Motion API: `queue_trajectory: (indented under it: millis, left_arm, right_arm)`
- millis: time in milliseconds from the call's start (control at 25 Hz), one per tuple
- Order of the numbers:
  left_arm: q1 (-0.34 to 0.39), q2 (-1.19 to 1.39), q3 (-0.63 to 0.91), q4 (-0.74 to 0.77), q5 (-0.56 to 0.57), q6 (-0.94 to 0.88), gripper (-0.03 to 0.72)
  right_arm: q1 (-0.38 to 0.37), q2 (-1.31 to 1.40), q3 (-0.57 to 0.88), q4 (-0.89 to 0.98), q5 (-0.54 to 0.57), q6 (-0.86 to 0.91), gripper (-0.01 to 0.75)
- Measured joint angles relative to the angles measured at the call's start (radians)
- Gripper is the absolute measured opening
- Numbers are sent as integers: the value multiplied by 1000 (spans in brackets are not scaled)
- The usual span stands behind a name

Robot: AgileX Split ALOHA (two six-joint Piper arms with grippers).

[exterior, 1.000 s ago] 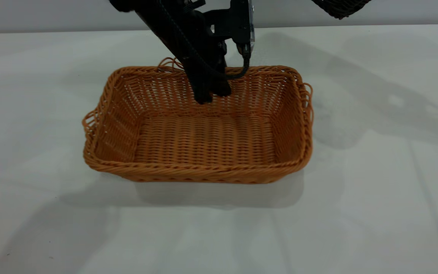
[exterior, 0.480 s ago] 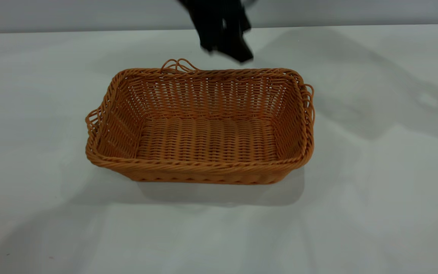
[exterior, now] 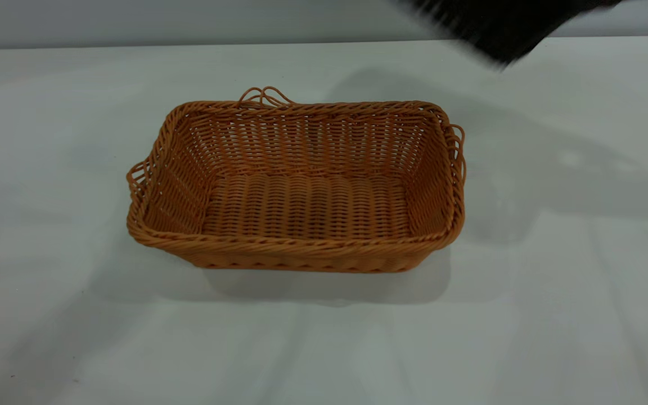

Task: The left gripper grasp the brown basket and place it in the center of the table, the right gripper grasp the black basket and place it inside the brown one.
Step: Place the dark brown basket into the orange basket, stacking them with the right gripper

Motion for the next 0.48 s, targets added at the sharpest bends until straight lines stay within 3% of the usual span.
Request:
queue_trajectory:
  millis: [240,480]
  left_arm:
    - [0,-166,0,15,18,-3,432]
    - [0,-253,0,22,24,-4,430]
  right_arm:
    - [229,38,0,-116,-94,49,86]
    - [328,107,0,-180,-171,60,86]
